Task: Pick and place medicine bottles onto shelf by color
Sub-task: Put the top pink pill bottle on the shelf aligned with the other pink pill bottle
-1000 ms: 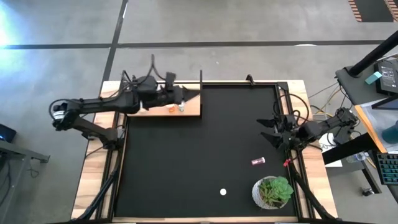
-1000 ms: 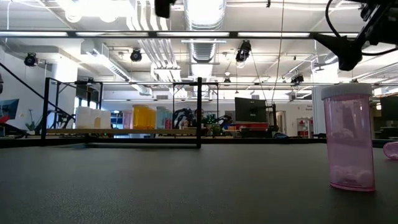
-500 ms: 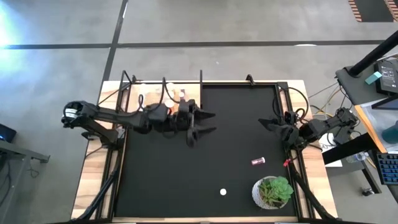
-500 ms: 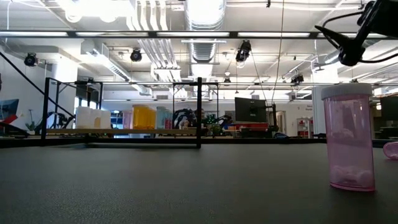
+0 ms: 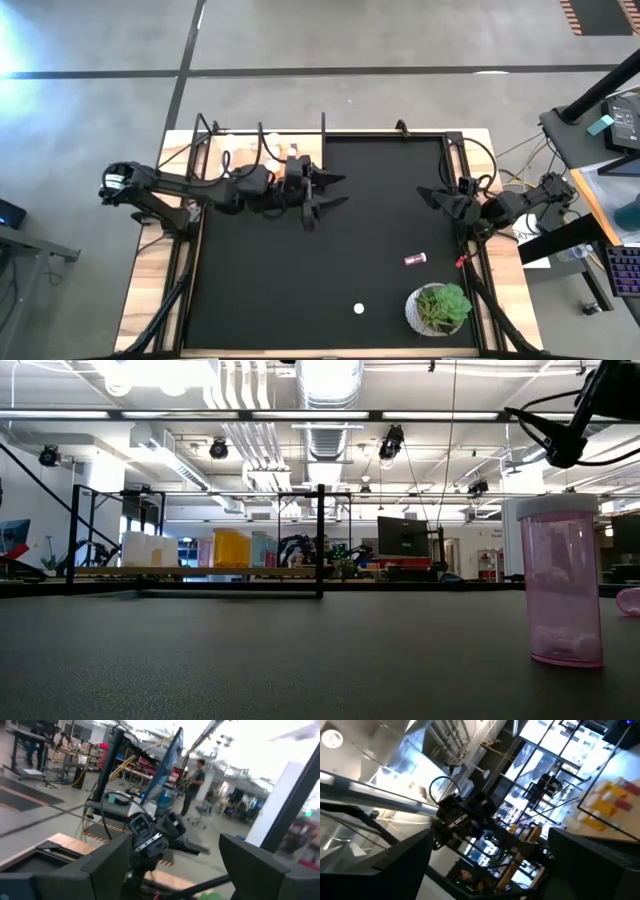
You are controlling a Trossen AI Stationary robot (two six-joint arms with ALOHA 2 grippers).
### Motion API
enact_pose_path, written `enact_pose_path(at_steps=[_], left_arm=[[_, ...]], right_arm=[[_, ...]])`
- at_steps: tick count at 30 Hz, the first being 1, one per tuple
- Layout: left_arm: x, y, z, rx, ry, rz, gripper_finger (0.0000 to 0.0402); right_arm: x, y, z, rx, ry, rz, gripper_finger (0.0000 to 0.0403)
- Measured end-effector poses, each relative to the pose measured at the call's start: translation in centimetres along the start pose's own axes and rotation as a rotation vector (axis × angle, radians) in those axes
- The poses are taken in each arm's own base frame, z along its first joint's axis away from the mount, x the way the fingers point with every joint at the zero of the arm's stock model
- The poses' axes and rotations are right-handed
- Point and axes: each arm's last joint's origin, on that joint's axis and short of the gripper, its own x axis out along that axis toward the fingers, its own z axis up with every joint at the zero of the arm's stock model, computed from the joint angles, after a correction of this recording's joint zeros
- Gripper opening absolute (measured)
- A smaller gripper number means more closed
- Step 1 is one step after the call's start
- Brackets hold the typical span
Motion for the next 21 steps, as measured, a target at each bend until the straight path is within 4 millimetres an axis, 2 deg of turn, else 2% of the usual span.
enact_pose_path(at_steps=[4,12,21], left_arm=[[0.0,0.1,-0.3,0.070,0.015,0.002,0.0286],[-0.1,0.4,-1.2,0.086,0.093,0.024,0.0286],[-0.1,0.5,-1.2,0.087,0.093,0.030,0.0286]], right_arm=[[0.2,0.2,0.2,-0.060,-0.011,-0.054,0.0384],[1.1,3.4,2.8,-0.269,0.085,-0.166,0.0384],[1.6,5.6,5.2,-0.404,0.210,-0.525,0.0384]])
